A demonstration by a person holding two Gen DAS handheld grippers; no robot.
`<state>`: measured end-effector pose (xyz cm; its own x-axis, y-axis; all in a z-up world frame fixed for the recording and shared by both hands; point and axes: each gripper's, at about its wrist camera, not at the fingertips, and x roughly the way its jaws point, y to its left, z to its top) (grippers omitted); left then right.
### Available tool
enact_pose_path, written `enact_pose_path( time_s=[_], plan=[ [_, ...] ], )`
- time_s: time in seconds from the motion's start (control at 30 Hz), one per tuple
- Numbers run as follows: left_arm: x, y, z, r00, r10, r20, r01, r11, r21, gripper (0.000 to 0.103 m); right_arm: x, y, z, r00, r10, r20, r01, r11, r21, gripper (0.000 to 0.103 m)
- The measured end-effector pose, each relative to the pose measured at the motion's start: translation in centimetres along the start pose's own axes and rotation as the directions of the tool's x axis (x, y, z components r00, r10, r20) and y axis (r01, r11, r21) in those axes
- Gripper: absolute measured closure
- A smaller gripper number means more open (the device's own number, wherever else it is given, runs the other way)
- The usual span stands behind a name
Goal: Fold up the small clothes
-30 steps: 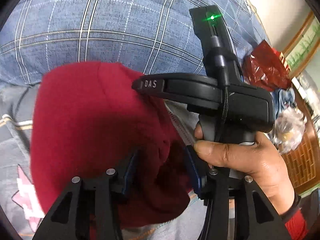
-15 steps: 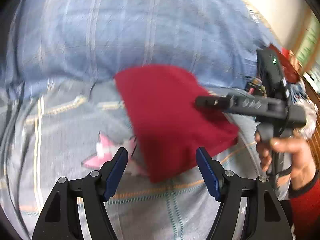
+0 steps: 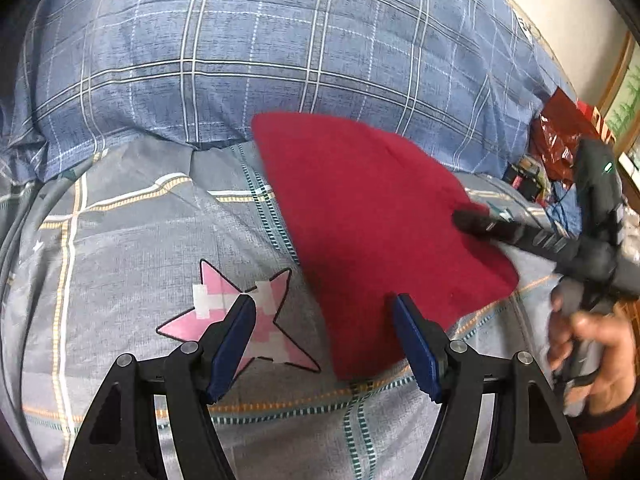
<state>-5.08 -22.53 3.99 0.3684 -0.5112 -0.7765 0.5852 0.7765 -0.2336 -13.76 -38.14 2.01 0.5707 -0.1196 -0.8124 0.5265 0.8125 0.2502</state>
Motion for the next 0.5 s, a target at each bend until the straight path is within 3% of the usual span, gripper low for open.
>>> enact_pose_path(
  time_s=[0.07,0.1,0.13,0.2,0.27,0.33,0.5],
  plan=[
    [0.5,0.2,0.7,1.0,-0.002,0.011,0.002,1.0,-0.006,0.032,-1.0,-1.1,0.4,0.998,0.043,0.037,-0.046,0.997,0.067,0.062],
    [0.9,0.4,1.0,1.0,-0.013,0.013,0.013,1.0,-0.026,0.031,-1.4,-1.4,0.6,0.997,0.037,0.064,-0.043,0.996,0.081,0.05],
    [1.1,0.7,1.3,1.0,-0.024,0.012,0.024,0.999,-0.041,0.027,-1.7,-1.7,0.7,0.996,0.016,0.089,-0.024,0.996,0.088,0.033],
    [2.0,1.4,1.9,0.999,-0.052,0.012,0.053,0.995,-0.084,0.027,-1.3,-2.5,0.9,0.993,-0.004,0.116,-0.008,0.995,0.103,0.021],
    [3.3,1.9,2.5,0.998,-0.061,-0.002,0.06,0.992,-0.113,0.026,-0.7,-3.1,0.9,0.995,0.015,0.103,-0.027,0.993,0.118,0.021],
    [4.5,2.3,3.0,0.997,-0.079,-0.016,0.076,0.989,-0.13,0.024,1.5,-4.2,1.0,0.993,0.107,0.052,-0.115,0.974,0.193,0.02],
    [7.7,2.7,4.2,0.989,-0.139,-0.05,0.129,0.976,-0.178,0.017,3.5,-3.9,1.5,0.989,0.142,0.045,-0.148,0.973,0.177,0.014]
  ],
)
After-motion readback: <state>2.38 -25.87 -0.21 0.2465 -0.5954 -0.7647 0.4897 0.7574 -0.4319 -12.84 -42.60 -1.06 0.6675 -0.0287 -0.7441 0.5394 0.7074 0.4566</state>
